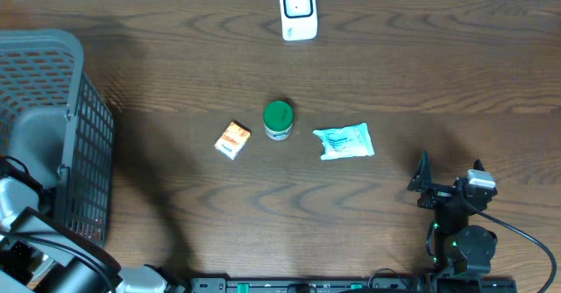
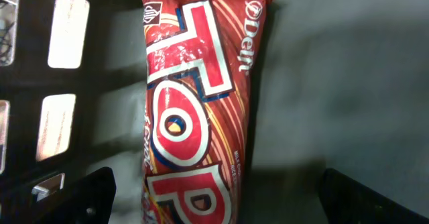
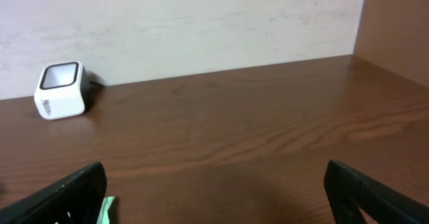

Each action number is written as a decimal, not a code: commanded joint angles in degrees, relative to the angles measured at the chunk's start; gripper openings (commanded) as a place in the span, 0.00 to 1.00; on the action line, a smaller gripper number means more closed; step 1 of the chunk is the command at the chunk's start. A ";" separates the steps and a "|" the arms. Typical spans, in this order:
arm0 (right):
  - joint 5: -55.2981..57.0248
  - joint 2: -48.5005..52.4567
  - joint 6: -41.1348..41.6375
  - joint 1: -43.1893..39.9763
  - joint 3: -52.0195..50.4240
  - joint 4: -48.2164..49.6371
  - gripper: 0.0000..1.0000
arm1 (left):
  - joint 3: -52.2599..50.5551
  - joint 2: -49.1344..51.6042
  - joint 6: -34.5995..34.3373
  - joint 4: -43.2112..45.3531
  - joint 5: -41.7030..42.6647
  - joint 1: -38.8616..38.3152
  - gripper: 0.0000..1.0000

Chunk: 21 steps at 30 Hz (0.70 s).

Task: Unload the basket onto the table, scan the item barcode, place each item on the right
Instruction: 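Reach into the basket and grasp the red TOP snack bar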

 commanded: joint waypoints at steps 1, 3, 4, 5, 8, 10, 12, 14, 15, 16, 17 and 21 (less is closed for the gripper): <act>-0.09 -0.31 0.70 -0.39 -0.04 -0.17 0.99 | -6.27 1.77 0.76 3.58 -0.35 0.15 0.98; -0.09 -0.31 0.70 -0.39 -0.04 -0.17 0.99 | -8.33 1.77 0.76 6.01 -0.35 0.15 0.98; -0.09 -0.31 0.70 -0.39 -0.04 -0.17 0.99 | -9.35 1.77 0.76 7.17 -0.33 0.15 0.98; -0.09 -0.31 0.70 -0.39 -0.04 -0.17 0.99 | -10.56 1.77 0.76 8.44 -0.33 0.15 0.98; -0.09 -0.31 0.70 -0.39 -0.04 -0.17 0.99 | -13.55 1.77 0.74 11.34 -0.31 0.15 0.98; -0.09 -0.31 0.70 -0.39 -0.04 -0.17 0.99 | -14.95 1.77 0.74 12.50 0.17 0.15 0.98; -0.09 -0.31 0.70 -0.39 -0.04 -0.17 0.99 | -15.63 1.77 0.74 12.66 2.19 0.15 0.86; -0.11 -0.31 0.70 -0.39 -0.04 -0.17 0.99 | -15.65 1.77 0.76 12.66 5.07 0.15 0.50; -0.09 -0.31 0.70 -0.39 -0.04 -0.17 0.99 | -15.65 1.77 0.74 12.70 6.23 0.15 0.41; -0.09 -0.31 0.70 -0.39 -0.04 -0.17 0.99 | -15.65 1.77 0.74 12.90 7.54 0.15 0.30; -0.11 -0.31 0.70 -0.39 -0.04 -0.17 0.99 | -15.65 1.77 0.74 13.09 8.37 0.15 0.24; -0.09 -0.31 0.70 -0.39 -0.04 -0.17 0.99 | -14.82 1.68 0.79 12.98 10.60 0.15 0.08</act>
